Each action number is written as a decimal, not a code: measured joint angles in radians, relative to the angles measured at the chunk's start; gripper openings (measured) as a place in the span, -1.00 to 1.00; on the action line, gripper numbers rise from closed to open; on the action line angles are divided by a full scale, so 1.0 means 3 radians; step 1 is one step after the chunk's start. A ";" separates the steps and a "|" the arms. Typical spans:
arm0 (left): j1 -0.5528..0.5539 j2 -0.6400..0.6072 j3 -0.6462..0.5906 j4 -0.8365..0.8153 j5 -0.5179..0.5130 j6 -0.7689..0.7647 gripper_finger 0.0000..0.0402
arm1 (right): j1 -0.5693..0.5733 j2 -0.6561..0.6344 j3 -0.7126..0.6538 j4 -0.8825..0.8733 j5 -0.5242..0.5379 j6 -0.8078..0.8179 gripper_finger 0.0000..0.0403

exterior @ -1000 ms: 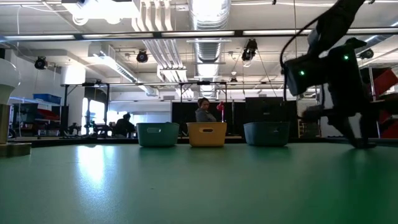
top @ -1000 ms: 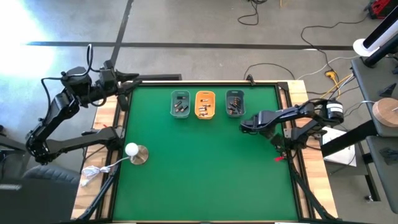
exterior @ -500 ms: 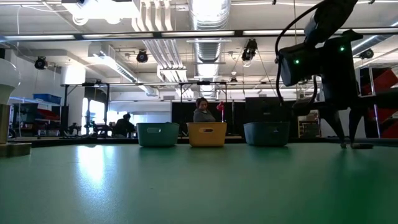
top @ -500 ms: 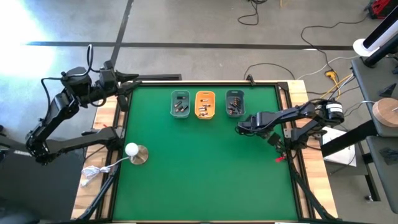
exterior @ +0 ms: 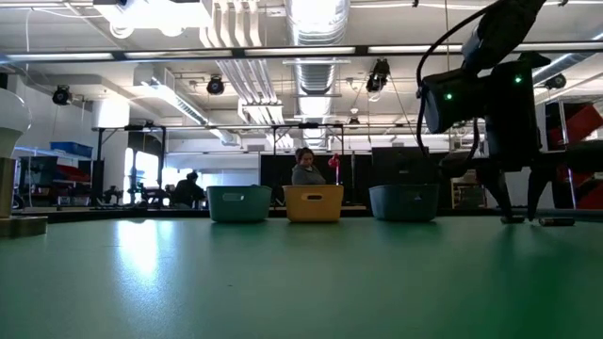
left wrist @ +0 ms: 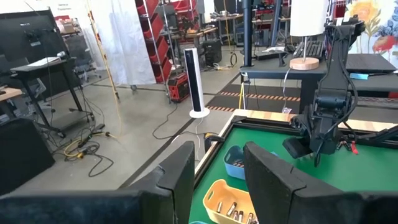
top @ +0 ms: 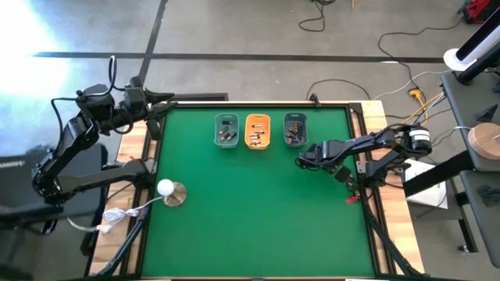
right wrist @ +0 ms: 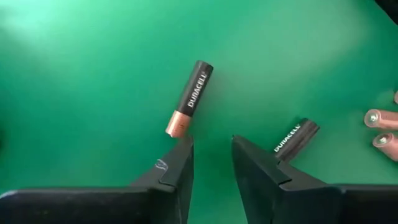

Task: Sort batteries
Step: Put the small brown battery into the gray bin

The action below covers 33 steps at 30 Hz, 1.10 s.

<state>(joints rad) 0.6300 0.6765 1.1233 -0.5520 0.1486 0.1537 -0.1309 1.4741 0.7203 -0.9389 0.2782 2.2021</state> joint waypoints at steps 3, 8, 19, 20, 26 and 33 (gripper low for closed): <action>0.0000 -0.0023 0.0000 -0.0022 0.0000 -0.0061 -0.42 | 0.0001 -0.0047 0.0064 -0.0119 -0.0049 -0.0005 -0.44; -0.0001 -0.0057 0.0000 -0.0018 0.0000 -0.0104 -0.42 | 0.0000 -0.0161 0.0114 -0.0346 0.0159 0.0138 -0.31; 0.0000 0.0042 0.0000 0.0157 0.0001 -0.0050 -0.42 | -0.0317 0.0198 -0.0110 0.0385 0.0533 0.0293 -0.21; 0.0000 0.0053 0.0000 0.0160 0.0000 -0.0050 -0.42 | -0.0330 0.0236 -0.0109 0.0385 0.0532 0.0274 -0.23; 0.0000 0.0096 0.0000 0.0174 0.0003 -0.0079 -0.42 | -0.0319 0.0360 -0.0114 0.0375 0.0413 -0.0110 -0.54; 0.0000 0.0087 0.0032 0.0160 0.0110 -0.0229 -0.42 | -0.0298 0.0291 -0.0090 0.0372 0.0409 -0.0491 -0.89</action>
<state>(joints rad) 0.6301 0.7027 1.1328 -0.5039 0.1817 0.0850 -0.2203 1.5615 0.6932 -0.8273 0.4009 2.0547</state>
